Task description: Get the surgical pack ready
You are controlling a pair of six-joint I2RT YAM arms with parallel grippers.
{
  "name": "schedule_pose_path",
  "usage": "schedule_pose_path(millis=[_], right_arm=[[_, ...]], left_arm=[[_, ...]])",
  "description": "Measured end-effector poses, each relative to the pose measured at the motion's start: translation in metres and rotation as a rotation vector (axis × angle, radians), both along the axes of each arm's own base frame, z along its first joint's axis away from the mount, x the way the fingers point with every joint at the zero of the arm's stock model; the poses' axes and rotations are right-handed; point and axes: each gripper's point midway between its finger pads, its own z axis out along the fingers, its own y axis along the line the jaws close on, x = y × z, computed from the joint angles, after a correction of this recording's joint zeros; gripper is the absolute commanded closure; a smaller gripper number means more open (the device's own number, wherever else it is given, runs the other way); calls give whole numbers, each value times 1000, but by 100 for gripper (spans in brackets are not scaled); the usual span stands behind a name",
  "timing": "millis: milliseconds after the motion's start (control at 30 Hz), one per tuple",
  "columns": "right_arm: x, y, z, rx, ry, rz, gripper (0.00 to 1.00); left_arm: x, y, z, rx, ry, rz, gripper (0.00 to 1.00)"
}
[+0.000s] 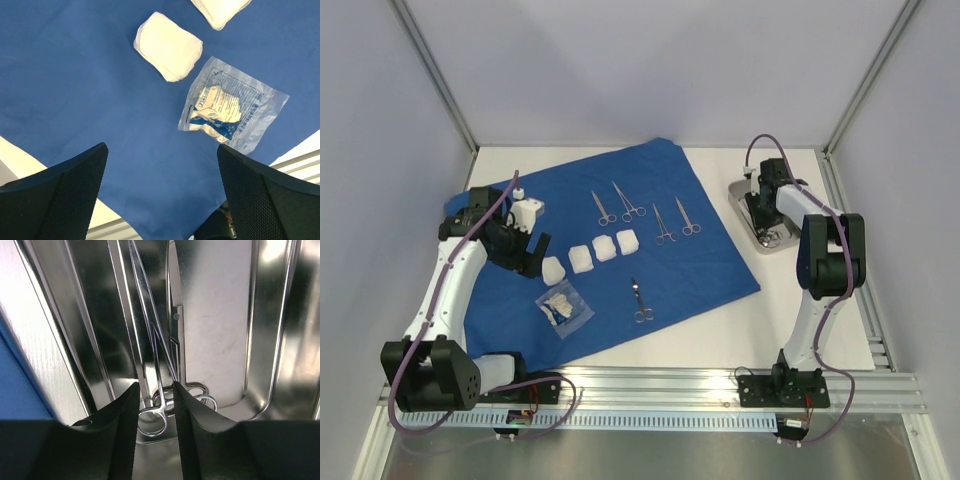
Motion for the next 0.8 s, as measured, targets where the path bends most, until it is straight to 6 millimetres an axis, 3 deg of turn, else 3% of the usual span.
schedule_pose_path(millis=[167, 233, 333, 433, 533, 567, 667, 800], right_arm=[[-5, -2, 14, -5, -5, -37, 66], [-6, 0, 35, -9, -44, -73, 66], [-8, 15, 83, -12, -161, -111, 67], [-28, 75, 138, 30, -306, -61, 67], [-66, 162, 160, 119, -362, 84, 61], [-79, 185, 158, 143, -353, 125, 55], [-130, 246, 132, 182, -262, 241, 50], [-179, 289, 95, 168, -142, 322, 50]], left_arm=[[-1, 1, 4, 4, -16, 2, 0], [-2, 2, 6, 13, -24, 6, 0], [-3, 7, 6, 36, -27, 18, 0], [-8, 15, 2, 79, -17, 41, 0], [-21, 24, -5, 126, 1, 64, 0], [-26, 26, -7, 137, 6, 68, 0], [-42, 33, -11, 179, 2, 86, 0], [-57, 38, -12, 205, -19, 100, 0]])
